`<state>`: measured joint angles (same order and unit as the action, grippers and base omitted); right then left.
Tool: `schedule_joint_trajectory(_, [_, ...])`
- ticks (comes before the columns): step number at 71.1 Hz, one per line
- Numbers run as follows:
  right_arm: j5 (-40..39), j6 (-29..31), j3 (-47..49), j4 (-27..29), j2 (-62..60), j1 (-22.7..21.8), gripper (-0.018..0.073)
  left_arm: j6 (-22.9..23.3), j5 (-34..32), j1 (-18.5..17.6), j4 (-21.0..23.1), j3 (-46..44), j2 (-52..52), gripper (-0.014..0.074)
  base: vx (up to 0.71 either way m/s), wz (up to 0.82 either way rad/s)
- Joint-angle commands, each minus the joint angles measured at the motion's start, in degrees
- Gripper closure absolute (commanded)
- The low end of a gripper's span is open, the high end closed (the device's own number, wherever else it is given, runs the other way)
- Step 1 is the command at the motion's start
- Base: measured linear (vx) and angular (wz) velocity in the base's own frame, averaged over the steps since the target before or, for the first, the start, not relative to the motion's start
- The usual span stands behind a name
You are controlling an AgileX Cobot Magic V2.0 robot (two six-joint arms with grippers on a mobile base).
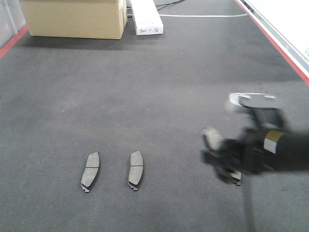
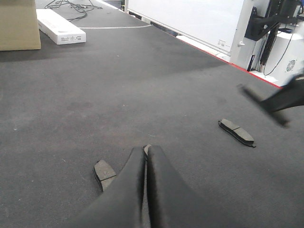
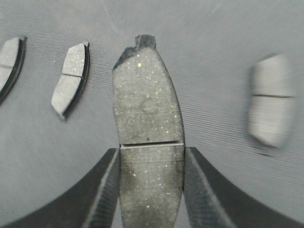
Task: Move and align brake pads A on conveyor
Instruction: 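Lower the right gripper's pad onto the belt between the pads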
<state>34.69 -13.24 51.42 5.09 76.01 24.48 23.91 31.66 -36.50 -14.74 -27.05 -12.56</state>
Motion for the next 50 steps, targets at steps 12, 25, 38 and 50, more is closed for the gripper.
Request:
schedule_joint_trajectory(12, [-5.0, -0.7, 10.8, 8.1, 16.7, -0.2, 0.0463, 0.1, -4.0, -0.2, -0.5, -1.6, -0.7, 0.0604, 0.0, 0.0])
schedule_joint_trajectory(25, [-6.9, -4.6, 11.9, 8.3, 22.5, -0.2, 0.0435, 0.1, -3.9, -0.2, -0.5, -1.6, -0.7, 0.0604, 0.0, 0.0])
schedule_joint_trajectory(38, [-10.3, -7.3, 11.9, 7.7, 24.1, -0.2, 0.0427, 0.1, -3.9, -0.2, -0.5, -1.6, -0.7, 0.0604, 0.0, 0.0])
schedule_joint_trajectory(50, [-11.9, -8.2, 11.9, 6.4, 26.6, -0.2, 0.0425, 0.1, -3.9, -0.2, -0.5, -1.6, -0.7, 0.0604, 0.0, 0.0])
